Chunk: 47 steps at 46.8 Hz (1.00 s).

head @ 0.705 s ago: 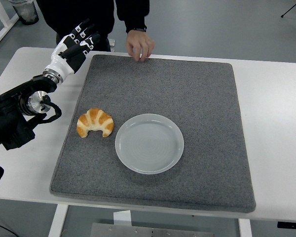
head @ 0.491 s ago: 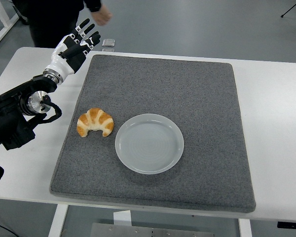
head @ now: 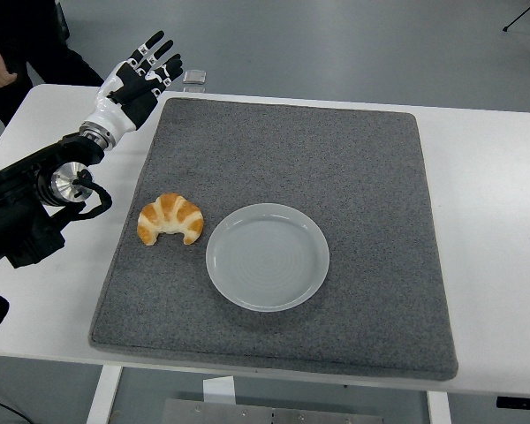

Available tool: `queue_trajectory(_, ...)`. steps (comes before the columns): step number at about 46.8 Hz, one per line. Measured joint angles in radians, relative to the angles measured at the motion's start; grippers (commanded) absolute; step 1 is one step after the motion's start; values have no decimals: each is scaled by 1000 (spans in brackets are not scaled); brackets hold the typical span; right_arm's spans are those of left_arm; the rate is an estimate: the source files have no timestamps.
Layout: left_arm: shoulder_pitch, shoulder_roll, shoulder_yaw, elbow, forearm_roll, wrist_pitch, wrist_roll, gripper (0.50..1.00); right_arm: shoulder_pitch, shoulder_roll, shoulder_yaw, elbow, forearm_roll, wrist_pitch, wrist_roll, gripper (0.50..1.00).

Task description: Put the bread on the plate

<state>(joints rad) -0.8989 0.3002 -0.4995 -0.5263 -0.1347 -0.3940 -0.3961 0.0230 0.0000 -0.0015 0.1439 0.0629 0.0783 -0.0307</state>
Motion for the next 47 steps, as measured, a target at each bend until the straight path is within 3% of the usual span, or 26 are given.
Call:
queue_trajectory(8,0,-2,-2,45,-9,-74,-1,994,0,0,0,0,0,0,0,952)
queue_trajectory(47,0,0,7,68,-2,-71,-1,992,0,0,0,0,0,1,0,952)
